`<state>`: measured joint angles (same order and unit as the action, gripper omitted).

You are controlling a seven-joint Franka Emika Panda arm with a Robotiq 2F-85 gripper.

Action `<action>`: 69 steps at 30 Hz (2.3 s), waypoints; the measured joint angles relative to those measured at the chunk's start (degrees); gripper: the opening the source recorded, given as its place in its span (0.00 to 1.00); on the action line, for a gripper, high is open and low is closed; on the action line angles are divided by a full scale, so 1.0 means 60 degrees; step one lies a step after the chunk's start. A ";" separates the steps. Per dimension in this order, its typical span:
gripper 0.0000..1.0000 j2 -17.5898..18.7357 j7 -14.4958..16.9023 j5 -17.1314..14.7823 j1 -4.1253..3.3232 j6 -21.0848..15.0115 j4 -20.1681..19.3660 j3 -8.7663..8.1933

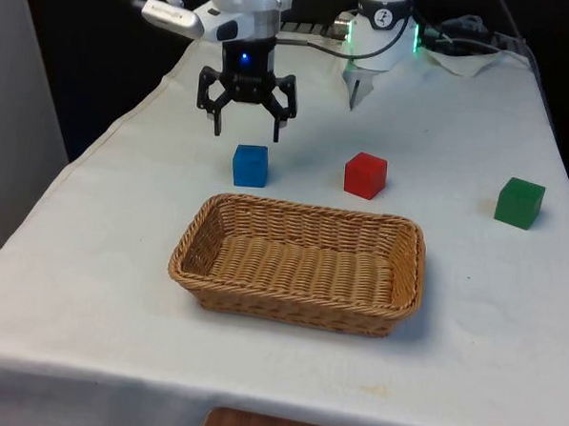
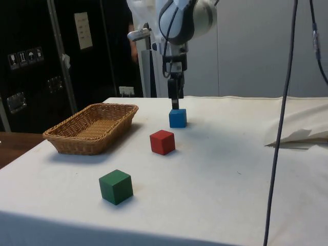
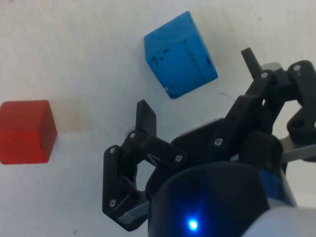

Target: Pick up the blue cube and place it into the basket.

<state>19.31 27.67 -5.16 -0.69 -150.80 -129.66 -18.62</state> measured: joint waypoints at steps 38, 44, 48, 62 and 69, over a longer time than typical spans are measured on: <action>0.69 0.1165 0.0105 -0.0458 0.0048 -0.0372 0.0468 0.0067; 0.03 0.1165 0.0105 -0.0458 0.0048 -0.0363 0.0468 0.0067; 0.00 0.1165 0.0105 -0.0458 0.0048 -0.0363 0.0468 0.0067; 0.00 0.1041 0.0076 -0.0458 0.0048 -0.0315 0.0525 0.0048; 0.00 0.0726 0.0067 -0.0458 0.0048 -0.0086 0.0525 0.0019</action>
<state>23.66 28.07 -7.91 -0.40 -151.32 -126.51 -18.51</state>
